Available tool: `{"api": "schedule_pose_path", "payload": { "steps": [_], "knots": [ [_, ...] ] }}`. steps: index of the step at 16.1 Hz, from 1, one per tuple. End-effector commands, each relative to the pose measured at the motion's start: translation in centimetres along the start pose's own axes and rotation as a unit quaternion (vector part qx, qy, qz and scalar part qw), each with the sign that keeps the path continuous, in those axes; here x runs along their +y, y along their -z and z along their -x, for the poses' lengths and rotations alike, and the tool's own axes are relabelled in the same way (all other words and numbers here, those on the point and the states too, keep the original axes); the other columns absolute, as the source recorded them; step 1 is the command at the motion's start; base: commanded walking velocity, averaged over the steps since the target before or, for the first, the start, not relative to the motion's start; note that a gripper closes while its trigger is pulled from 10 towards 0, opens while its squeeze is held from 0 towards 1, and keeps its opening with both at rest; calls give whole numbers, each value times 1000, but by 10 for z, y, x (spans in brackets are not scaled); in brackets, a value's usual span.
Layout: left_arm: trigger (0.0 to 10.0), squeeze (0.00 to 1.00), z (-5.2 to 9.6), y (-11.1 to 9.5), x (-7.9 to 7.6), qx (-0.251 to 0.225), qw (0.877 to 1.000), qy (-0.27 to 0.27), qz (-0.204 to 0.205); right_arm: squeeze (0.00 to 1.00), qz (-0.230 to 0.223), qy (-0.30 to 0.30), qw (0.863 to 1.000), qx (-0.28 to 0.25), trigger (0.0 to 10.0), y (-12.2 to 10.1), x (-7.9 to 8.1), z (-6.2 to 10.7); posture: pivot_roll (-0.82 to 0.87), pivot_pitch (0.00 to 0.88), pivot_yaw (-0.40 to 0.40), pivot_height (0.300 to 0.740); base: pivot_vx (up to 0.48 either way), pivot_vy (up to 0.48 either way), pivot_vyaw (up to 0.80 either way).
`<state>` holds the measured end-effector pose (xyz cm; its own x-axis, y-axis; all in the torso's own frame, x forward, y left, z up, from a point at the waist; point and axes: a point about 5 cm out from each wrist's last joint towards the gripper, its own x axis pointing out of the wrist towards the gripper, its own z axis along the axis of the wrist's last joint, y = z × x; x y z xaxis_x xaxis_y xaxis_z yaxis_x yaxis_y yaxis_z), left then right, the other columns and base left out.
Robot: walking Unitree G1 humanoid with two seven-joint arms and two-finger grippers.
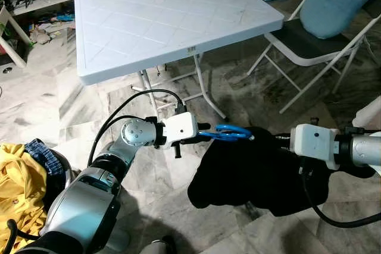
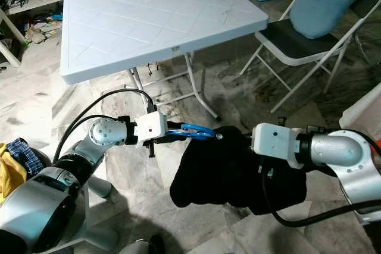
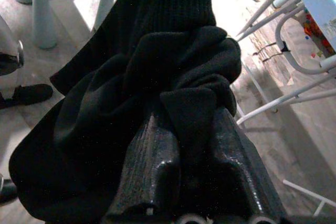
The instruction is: Hang hanger
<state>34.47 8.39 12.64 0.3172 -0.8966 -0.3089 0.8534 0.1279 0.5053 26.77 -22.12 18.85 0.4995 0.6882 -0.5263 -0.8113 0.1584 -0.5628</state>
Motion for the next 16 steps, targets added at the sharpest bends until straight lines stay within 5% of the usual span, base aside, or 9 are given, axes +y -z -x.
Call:
{"api": "schedule_pose_path", "payload": {
  "steps": [1,9,10,16],
  "knots": [
    [0,0,2,1,2,12,1000,7,-7,0,20,2,1000,-12,10000,-8,-3,3,-294,143,110,740,0,0,0],
    [0,0,2,0,1,-6,1000,6,6,0,13,-9,1000,-17,10000,-4,1,-7,-286,132,109,740,0,0,0],
    [0,0,1,-3,2,-21,1000,-8,9,1000,6,-16,1000,-17,10000,-3,1,-7,-283,131,106,740,0,0,0],
    [0,0,3,9,-3,-37,992,-84,87,1000,-3,55,998,-11,10000,14,-12,-20,-258,111,91,740,0,0,0]
  ]
}}
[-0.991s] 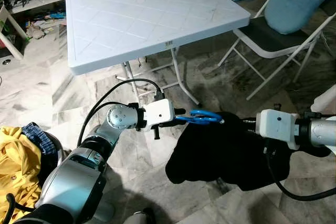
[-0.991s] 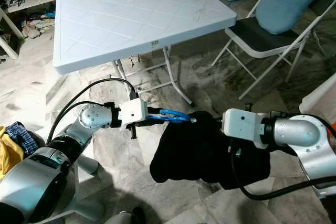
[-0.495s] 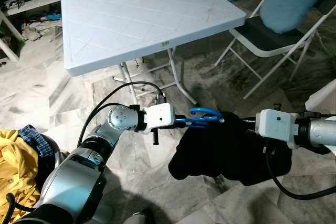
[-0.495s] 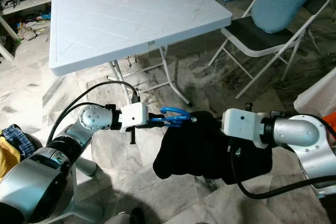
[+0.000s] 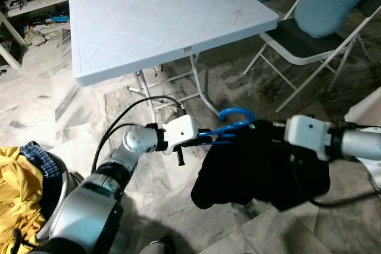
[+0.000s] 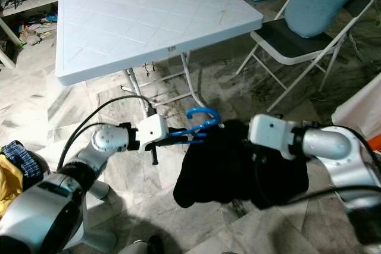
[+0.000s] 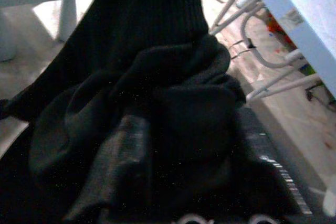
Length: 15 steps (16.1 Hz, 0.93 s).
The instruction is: Hang hanger
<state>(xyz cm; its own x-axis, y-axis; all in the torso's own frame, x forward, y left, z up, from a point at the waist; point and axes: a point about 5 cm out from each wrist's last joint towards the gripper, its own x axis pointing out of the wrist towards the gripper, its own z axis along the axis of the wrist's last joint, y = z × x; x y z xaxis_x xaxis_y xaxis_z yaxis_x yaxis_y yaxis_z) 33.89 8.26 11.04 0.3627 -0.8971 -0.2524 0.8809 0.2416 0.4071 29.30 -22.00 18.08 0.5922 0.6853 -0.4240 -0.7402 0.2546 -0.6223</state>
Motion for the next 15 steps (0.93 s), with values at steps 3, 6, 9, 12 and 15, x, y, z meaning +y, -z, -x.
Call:
{"api": "schedule_pose_path", "payload": {
  "steps": [3,6,9,12,15],
  "knots": [
    [0,0,12,7,4,-25,996,-82,38,1000,19,56,998,26,10000,14,-10,-4,-254,111,92,740,0,0,0],
    [0,0,14,13,-1,-29,993,-104,54,1000,39,145,988,36,10000,17,-31,-5,-257,116,89,740,0,0,0],
    [0,0,8,17,-10,-34,989,-124,78,1000,46,210,976,18,10000,13,-33,-18,-243,110,81,740,0,0,0],
    [0,0,7,22,-12,-35,981,-149,116,1000,8,266,964,1,10000,13,-36,-19,-232,114,79,740,0,0,0],
    [0,0,10,28,-8,-37,962,-200,181,1000,-43,308,950,-15,10000,16,-24,-24,-230,127,75,740,0,0,0]
  ]
}}
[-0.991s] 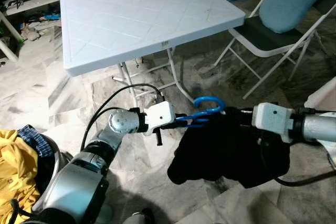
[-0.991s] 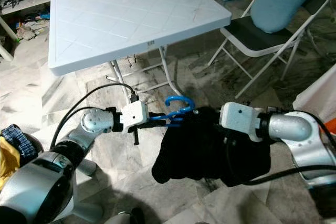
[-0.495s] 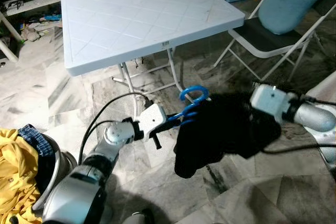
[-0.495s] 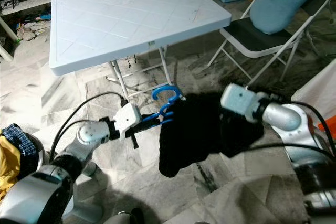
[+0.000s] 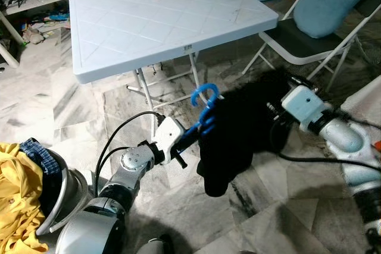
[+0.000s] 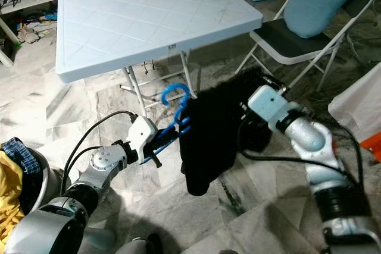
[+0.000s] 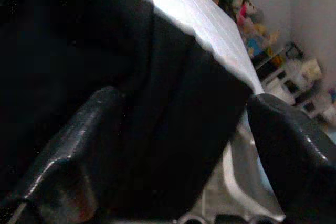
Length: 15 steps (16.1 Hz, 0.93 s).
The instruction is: Hang hanger
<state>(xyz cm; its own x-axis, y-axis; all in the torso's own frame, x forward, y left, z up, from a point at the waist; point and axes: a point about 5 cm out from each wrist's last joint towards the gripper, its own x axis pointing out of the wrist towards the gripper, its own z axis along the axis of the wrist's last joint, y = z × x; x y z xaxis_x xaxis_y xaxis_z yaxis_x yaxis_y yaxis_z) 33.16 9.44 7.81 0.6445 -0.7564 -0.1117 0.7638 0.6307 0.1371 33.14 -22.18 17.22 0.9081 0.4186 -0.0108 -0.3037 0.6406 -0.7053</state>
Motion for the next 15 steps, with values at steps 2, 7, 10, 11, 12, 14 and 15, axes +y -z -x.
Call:
{"api": "schedule_pose_path", "payload": {
  "steps": [2,7,10,11,12,14,15],
  "knots": [
    [0,0,1,-6,11,-16,998,-42,35,1000,-60,44,997,-8,10000,-1,3,2,-233,132,71,740,0,0,0],
    [0,0,-8,-26,15,-41,999,-22,21,1000,-197,-21,980,-5,10000,3,52,6,-213,143,68,740,0,0,0],
    [0,0,-10,-30,12,-35,999,4,5,1000,-247,-99,964,-10,10000,-5,85,9,-211,148,70,740,0,0,0],
    [0,0,-11,-30,12,-34,999,7,1,1000,-250,-100,963,-9,10000,-5,87,9,-211,148,70,740,0,0,0],
    [0,0,-12,-32,11,-33,999,11,-5,867,-265,-95,960,-10,10000,-7,89,7,-211,148,71,740,0,0,0],
    [0,0,-15,-37,8,-38,999,36,-10,0,-272,-65,960,-1,10000,-6,96,-1,-212,148,76,740,0,0,0],
    [0,0,-15,-38,6,-40,998,45,-13,0,-270,-32,962,16,10000,-1,93,-3,-213,148,76,740,0,0,0]
  ]
}}
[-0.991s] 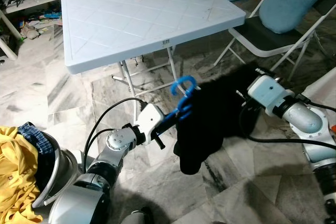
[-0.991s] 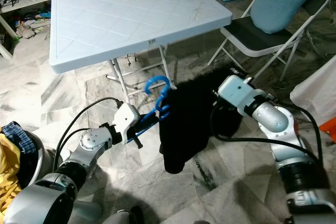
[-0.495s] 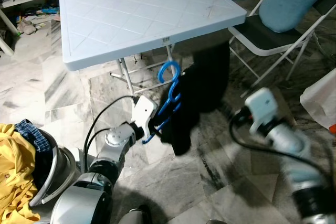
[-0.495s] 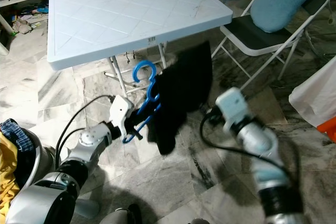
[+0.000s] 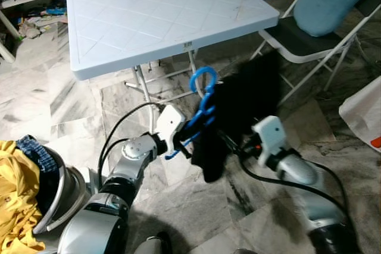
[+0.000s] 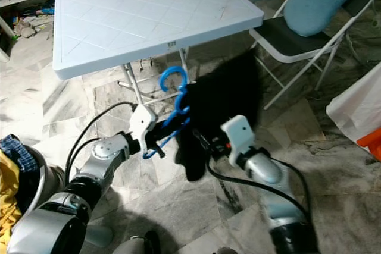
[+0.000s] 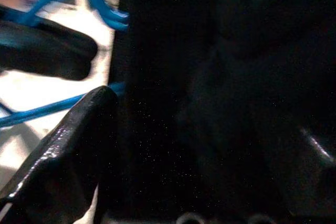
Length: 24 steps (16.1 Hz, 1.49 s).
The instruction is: Hang hanger
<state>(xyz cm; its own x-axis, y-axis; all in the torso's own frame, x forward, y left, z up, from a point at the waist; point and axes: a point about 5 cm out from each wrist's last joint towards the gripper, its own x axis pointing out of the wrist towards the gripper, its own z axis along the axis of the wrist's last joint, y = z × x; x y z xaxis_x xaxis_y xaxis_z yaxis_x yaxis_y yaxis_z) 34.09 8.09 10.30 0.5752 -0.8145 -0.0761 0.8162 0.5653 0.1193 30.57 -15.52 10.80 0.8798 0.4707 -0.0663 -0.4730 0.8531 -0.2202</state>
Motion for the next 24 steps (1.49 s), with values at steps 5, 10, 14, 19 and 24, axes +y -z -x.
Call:
{"api": "schedule_pose_path", "payload": {
  "steps": [5,10,14,19,24],
  "knots": [
    [0,0,-2,-14,-4,-30,999,37,-21,0,20,108,992,58,10000,19,-21,1,-216,143,76,740,0,0,0],
    [0,0,-1,-20,-12,-50,996,66,-19,0,13,162,983,90,0,30,-32,-6,-210,137,69,740,0,0,0],
    [0,0,-1,-22,-14,-54,996,68,-18,0,-28,202,976,71,0,26,-43,-8,-208,132,63,740,0,0,0],
    [0,0,-1,-22,-15,-53,996,67,-15,0,-44,227,971,58,0,25,-52,-7,-210,129,57,740,0,0,0],
    [0,0,0,-19,-16,-47,997,63,-12,0,-57,227,971,47,0,24,-52,-6,-214,129,58,740,0,0,0]
  ]
}}
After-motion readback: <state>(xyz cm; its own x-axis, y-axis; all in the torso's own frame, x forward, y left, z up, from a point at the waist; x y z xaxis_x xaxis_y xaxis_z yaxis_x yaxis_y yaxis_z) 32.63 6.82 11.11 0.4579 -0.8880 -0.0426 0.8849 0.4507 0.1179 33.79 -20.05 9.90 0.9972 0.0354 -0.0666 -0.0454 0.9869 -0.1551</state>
